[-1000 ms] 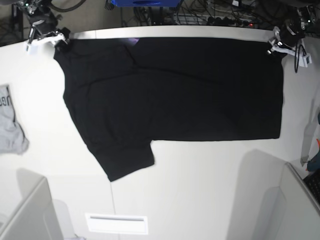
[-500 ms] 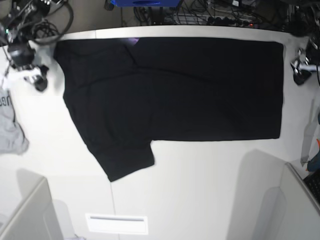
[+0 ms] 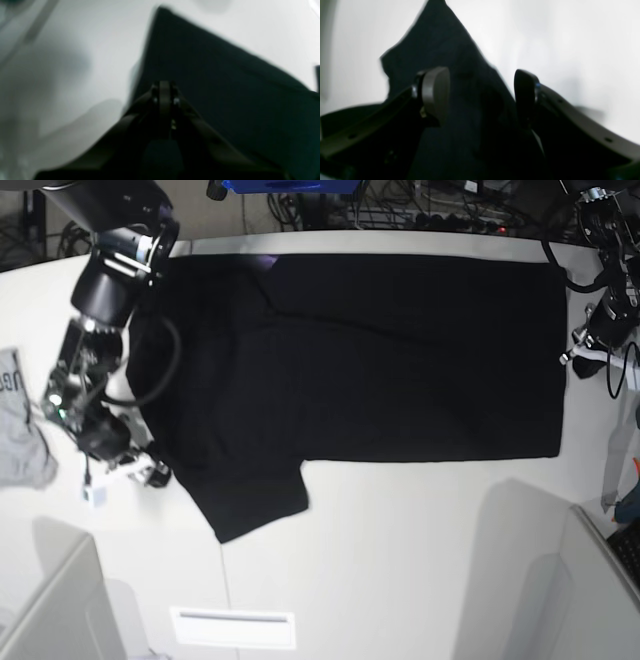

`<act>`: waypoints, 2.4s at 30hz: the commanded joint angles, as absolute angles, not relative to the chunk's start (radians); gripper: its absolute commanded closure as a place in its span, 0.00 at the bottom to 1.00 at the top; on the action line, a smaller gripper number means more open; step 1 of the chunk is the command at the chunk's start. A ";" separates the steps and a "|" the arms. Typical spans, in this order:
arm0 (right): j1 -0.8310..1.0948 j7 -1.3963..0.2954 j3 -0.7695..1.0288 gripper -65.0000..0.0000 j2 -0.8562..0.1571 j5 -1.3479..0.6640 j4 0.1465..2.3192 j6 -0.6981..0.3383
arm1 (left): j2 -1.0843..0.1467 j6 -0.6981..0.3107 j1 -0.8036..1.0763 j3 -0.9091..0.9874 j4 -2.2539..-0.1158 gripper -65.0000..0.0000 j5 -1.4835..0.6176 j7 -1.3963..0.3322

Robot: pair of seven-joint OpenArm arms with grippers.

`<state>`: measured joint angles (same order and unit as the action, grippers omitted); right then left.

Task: Fold the T-shirt properly
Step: 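Grasp the shirt's opposite edge with both grippers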

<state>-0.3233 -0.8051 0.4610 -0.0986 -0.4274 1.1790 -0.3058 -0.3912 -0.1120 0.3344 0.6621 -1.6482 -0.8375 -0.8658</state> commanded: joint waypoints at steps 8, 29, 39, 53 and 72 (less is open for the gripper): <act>-0.562 -0.573 0.355 0.41 -0.143 -0.286 0.700 -0.315 | -0.415 -0.122 0.331 0.676 -1.641 1.00 -0.854 -0.845; -0.524 -0.559 0.259 0.79 -0.143 -0.286 0.684 -0.317 | -0.489 -0.122 0.005 0.585 -1.336 0.40 -0.650 -0.845; -0.527 -0.559 0.262 1.00 -0.143 -0.286 0.684 -0.317 | -0.484 -0.122 -0.360 0.426 -0.964 0.39 -0.501 -0.834; -0.527 -0.559 0.260 1.00 -0.133 -0.286 0.684 -0.317 | -0.433 -0.122 -0.484 0.234 -0.714 0.41 -0.503 -0.730; -0.387 -0.602 0.266 1.00 -0.133 -0.288 1.095 -0.314 | -0.427 -0.125 -0.403 0.243 -0.983 1.00 -0.513 -0.857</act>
<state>-0.3649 -0.6170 0.2623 -0.1242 -0.2802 1.0828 -0.3107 -0.4061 -0.1204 -0.3717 0.2394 -0.9646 -0.5018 -0.8726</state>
